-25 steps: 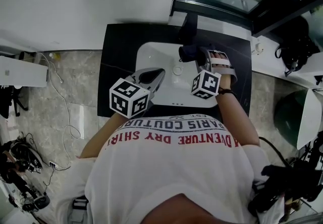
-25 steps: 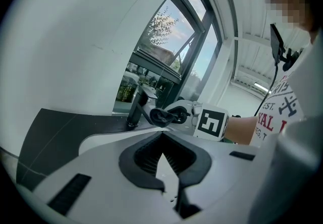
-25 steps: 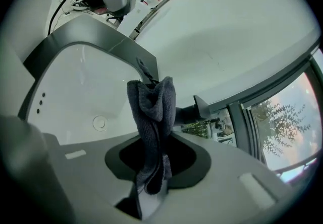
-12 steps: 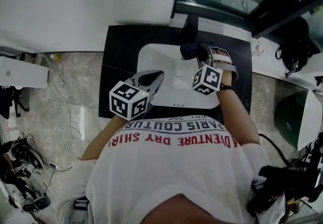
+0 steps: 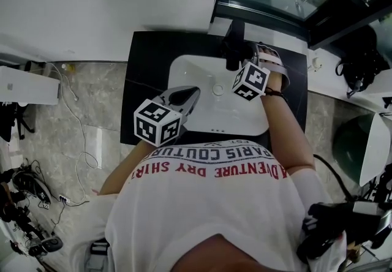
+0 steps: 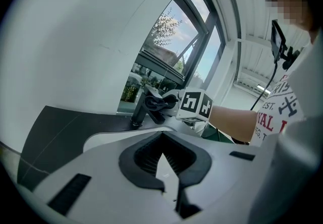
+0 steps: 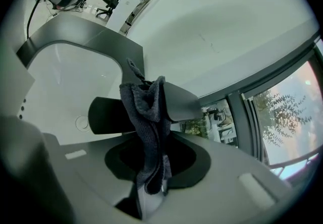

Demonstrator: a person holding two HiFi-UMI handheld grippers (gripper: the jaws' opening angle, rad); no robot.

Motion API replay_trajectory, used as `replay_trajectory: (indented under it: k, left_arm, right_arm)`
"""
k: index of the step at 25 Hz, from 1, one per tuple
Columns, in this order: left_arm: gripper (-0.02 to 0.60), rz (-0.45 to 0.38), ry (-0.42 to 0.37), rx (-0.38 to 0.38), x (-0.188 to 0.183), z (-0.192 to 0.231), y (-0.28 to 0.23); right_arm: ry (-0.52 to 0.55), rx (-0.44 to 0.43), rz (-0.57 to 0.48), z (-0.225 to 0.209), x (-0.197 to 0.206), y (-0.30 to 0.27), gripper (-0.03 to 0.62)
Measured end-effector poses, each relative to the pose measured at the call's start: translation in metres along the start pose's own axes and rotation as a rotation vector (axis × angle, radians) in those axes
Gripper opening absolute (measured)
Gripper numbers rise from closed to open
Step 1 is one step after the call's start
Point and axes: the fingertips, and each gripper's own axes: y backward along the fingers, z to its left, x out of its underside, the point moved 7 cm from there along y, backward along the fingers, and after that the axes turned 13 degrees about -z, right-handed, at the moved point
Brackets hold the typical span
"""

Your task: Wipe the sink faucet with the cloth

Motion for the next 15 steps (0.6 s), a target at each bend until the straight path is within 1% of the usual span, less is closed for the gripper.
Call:
replay_trajectory:
  k: [7,15]
  left_arm:
    - [0.002,0.001,0.004,-0.009,-0.001,0.007,0.001]
    - [0.002,0.006,0.004,0.004,0.003,0.002,-0.001]
  right_arm:
    - [-0.057,0.029,0.01,-0.012,0.0,-0.01,0.083]
    - [-0.058,0.086,-0.016,-0.023,-0.003,0.007,0.083]
